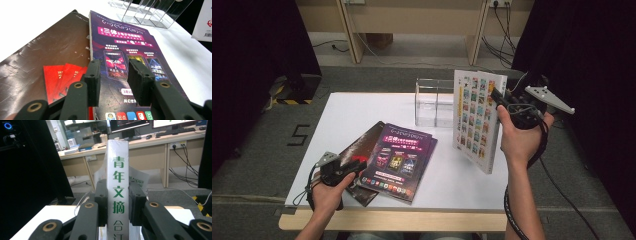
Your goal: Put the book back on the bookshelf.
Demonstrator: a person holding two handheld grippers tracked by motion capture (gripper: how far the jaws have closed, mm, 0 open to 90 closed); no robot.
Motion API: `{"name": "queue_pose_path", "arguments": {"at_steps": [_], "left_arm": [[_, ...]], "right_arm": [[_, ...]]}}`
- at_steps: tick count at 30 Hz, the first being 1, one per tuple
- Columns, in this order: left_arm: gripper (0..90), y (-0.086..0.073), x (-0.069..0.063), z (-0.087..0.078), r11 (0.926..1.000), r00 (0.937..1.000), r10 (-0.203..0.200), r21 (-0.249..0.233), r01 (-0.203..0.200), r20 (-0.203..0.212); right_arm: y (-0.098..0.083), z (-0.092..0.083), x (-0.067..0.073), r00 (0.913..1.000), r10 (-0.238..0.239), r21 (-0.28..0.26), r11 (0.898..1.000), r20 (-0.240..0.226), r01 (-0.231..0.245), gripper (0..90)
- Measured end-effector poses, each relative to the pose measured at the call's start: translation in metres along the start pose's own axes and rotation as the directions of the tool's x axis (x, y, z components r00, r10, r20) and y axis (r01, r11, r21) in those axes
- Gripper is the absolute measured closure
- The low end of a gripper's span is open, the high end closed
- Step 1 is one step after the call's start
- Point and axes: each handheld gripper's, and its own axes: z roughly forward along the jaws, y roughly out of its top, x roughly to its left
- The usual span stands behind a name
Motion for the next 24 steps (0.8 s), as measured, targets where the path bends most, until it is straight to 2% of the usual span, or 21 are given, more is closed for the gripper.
{"name": "queue_pose_path", "arguments": {"at_steps": [13,16,24], "left_arm": [[62.9,0.001,0.002,0.0,1.0,1.0,0.0,-0.002,0.0,-0.006],[62.9,0.001,0.001,0.001,1.0,1.0,-0.005,-0.001,0.005,-0.003],[62.6,0.0,0.001,0.003,1.0,1.0,0.004,0.006,-0.004,-0.002]], "right_arm": [[0.006,0.019,-0.012,0.9988,0.006,0.019,1.0,0.048,-0.007,74.2],[0.009,0.024,-0.015,0.9986,0.029,0.023,0.999,0.045,-0.03,74.2],[0.019,0.036,-0.017,0.9983,0.027,0.023,0.999,0.051,-0.028,74.2]]}}
